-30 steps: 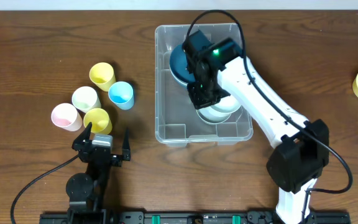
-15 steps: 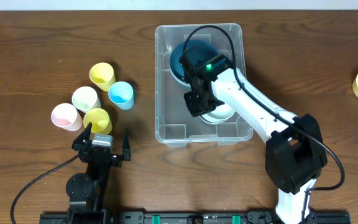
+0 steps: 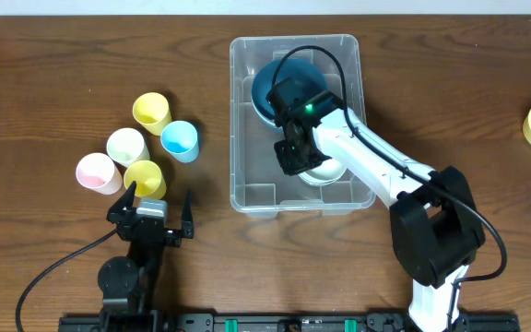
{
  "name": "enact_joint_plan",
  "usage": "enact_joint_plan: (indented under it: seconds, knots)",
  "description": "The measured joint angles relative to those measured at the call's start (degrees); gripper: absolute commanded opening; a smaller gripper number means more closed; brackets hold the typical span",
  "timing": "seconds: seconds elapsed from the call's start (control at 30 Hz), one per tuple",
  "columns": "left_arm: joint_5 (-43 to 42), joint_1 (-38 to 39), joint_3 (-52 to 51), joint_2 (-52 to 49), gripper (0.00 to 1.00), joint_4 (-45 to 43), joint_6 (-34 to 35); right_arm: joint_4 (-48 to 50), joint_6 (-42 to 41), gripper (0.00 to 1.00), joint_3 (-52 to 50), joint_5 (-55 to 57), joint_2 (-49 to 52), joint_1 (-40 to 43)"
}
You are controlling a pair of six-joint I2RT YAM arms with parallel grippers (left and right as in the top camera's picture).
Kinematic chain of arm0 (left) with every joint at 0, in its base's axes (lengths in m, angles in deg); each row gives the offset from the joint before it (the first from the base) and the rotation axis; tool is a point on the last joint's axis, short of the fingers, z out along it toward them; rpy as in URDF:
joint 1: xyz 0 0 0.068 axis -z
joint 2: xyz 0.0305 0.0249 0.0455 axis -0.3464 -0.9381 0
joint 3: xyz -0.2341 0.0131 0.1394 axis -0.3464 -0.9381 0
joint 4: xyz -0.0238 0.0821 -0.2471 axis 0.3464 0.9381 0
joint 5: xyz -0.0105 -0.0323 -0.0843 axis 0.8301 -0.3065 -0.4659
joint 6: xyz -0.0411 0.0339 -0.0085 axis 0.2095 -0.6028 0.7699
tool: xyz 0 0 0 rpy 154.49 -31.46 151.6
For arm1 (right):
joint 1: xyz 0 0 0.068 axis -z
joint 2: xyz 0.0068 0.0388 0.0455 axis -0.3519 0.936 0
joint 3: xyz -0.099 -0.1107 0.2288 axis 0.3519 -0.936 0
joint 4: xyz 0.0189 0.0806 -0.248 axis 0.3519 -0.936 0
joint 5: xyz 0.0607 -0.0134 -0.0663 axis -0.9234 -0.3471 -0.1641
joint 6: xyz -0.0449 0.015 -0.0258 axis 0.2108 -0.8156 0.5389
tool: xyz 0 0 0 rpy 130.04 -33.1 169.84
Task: Pack container
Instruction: 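Lower the white bowl onto the other and release it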
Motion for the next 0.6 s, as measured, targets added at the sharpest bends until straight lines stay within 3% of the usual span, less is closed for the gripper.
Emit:
enact_joint_plan:
  seconds: [0.6]
  knots:
    - [0.0, 0.0, 0.0, 0.0, 0.98, 0.0, 0.0, 5.2, 0.6, 0.19, 0.0, 2.5, 0.0, 2.3]
